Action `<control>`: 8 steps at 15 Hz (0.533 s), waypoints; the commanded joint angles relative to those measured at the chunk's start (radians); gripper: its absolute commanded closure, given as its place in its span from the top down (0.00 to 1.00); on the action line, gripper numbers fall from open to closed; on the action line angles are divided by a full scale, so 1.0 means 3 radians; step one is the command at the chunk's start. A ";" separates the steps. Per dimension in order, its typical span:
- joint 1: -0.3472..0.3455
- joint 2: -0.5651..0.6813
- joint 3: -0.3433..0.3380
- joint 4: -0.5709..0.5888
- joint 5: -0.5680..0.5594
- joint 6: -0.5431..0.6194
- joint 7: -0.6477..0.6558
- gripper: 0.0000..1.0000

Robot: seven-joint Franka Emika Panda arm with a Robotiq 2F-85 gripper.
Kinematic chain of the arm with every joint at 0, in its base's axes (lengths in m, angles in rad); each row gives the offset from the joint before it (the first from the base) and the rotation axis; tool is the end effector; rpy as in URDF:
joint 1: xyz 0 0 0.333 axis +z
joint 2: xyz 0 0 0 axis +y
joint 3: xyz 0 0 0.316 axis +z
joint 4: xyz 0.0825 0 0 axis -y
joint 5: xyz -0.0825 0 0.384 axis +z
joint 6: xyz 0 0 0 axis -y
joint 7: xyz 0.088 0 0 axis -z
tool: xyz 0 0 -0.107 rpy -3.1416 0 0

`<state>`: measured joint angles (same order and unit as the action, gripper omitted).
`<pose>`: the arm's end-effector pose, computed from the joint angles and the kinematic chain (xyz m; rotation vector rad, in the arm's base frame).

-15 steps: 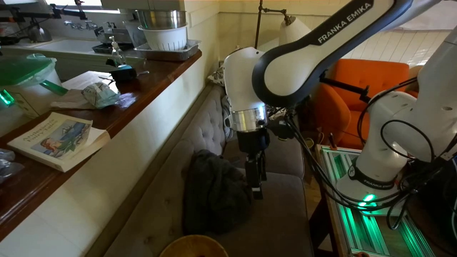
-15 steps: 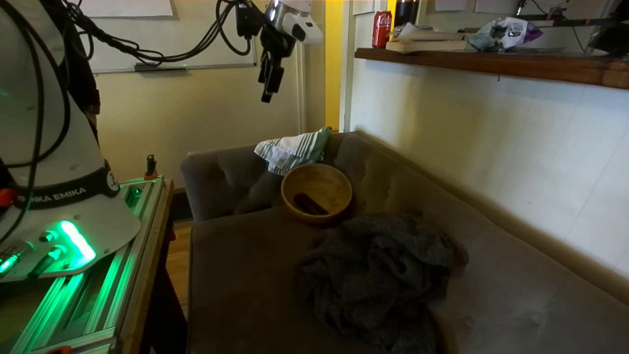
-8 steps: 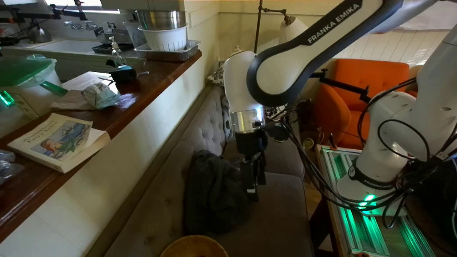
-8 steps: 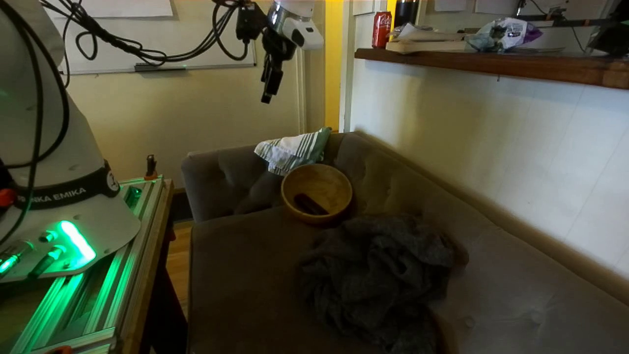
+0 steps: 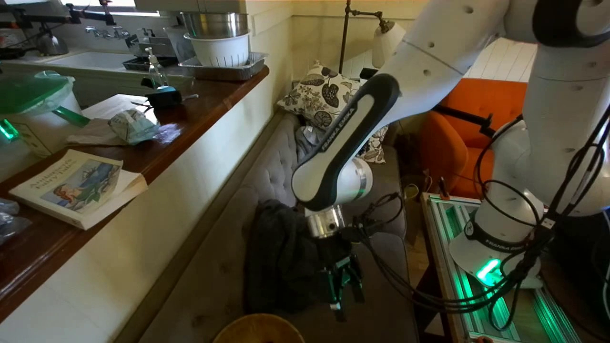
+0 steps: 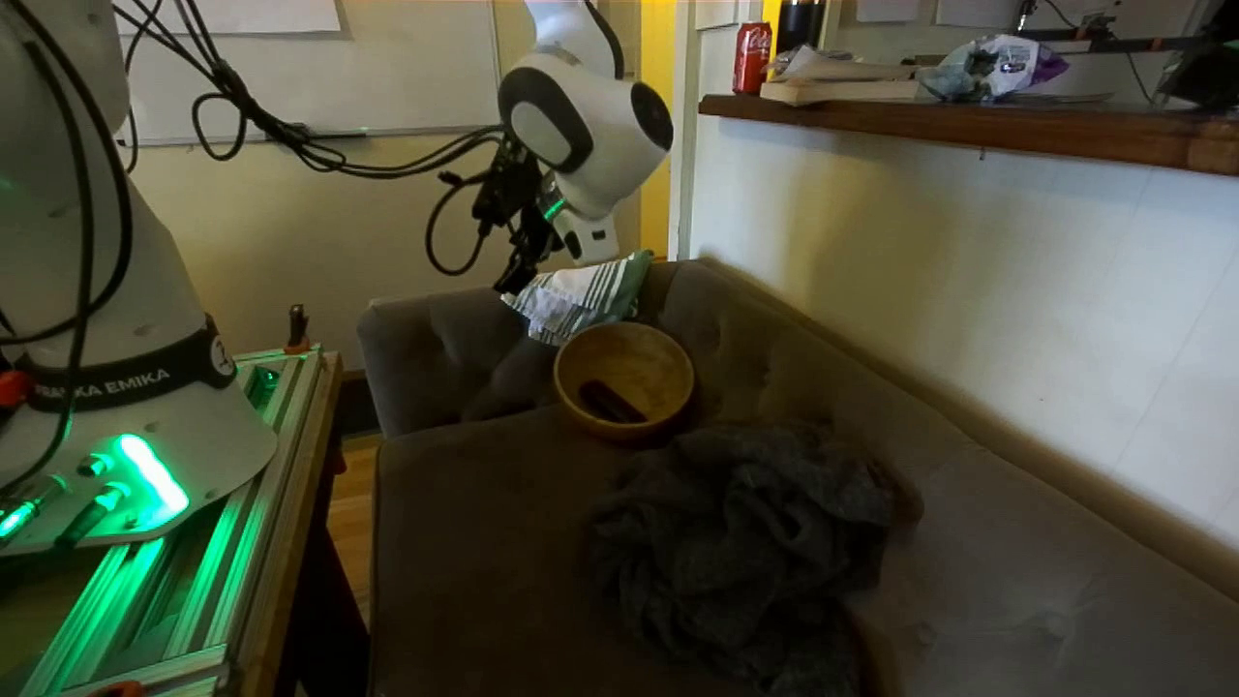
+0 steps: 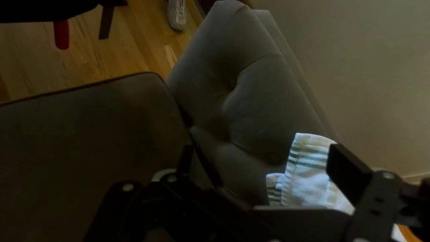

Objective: Remove the black remote from the wooden bowl and put it on the wooden top counter

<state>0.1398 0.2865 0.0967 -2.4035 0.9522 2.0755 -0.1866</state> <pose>0.4175 0.1461 0.1763 -2.3460 0.3839 0.7363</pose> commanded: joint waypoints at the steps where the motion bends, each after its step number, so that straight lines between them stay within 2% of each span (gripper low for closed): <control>1: 0.0104 0.0519 0.0210 0.0319 0.0137 0.0043 -0.0004 1.00; 3: 0.0245 0.0656 0.0349 0.0444 0.0201 0.0203 0.0105 1.00; 5: 0.0464 0.0749 0.0450 0.0582 -0.0002 0.0390 0.0231 1.00; 6: 0.0542 0.0772 0.0486 0.0650 -0.0213 0.0315 0.0246 1.00; 8: 0.0600 0.0795 0.0584 0.0766 -0.0366 0.0179 0.0101 1.00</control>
<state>0.2892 0.5066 0.2433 -2.2315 0.9228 2.1632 -0.1476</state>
